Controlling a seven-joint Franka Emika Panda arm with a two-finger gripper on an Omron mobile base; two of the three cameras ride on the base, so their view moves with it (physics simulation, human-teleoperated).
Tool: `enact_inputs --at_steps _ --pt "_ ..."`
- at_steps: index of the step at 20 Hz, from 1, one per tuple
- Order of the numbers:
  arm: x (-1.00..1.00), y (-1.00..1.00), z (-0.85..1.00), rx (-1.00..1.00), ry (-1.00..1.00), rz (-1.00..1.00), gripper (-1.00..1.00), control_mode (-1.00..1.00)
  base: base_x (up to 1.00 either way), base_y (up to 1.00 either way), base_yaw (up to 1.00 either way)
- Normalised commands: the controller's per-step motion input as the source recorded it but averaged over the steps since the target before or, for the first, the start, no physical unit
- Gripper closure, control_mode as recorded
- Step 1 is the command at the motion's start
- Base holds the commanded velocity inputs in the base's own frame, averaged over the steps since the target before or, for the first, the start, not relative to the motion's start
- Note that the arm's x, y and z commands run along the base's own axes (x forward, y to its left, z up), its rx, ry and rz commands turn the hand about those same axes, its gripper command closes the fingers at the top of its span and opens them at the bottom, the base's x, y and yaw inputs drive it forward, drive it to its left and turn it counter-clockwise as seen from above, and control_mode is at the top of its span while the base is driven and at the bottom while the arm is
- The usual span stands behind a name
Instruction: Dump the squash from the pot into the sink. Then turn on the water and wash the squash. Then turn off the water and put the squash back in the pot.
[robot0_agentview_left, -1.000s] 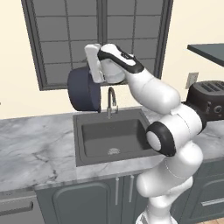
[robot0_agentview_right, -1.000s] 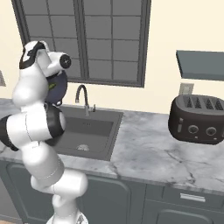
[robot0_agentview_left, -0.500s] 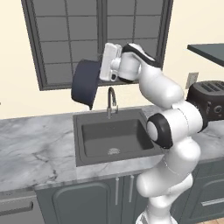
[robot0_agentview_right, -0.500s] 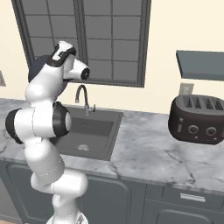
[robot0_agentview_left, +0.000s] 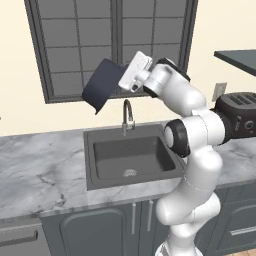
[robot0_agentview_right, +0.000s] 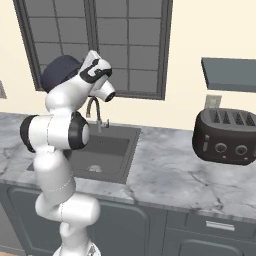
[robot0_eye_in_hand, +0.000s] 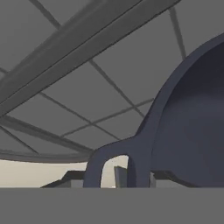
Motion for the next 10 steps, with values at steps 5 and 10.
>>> enact_inputs --at_steps 5,10 --pt "0.35 -0.51 0.12 0.27 0.05 0.0 1.0 -1.0 0.0 0.0 0.0" --pt "0.87 -0.33 0.0 0.2 0.04 0.0 1.0 -1.0 0.0 0.0 0.0"
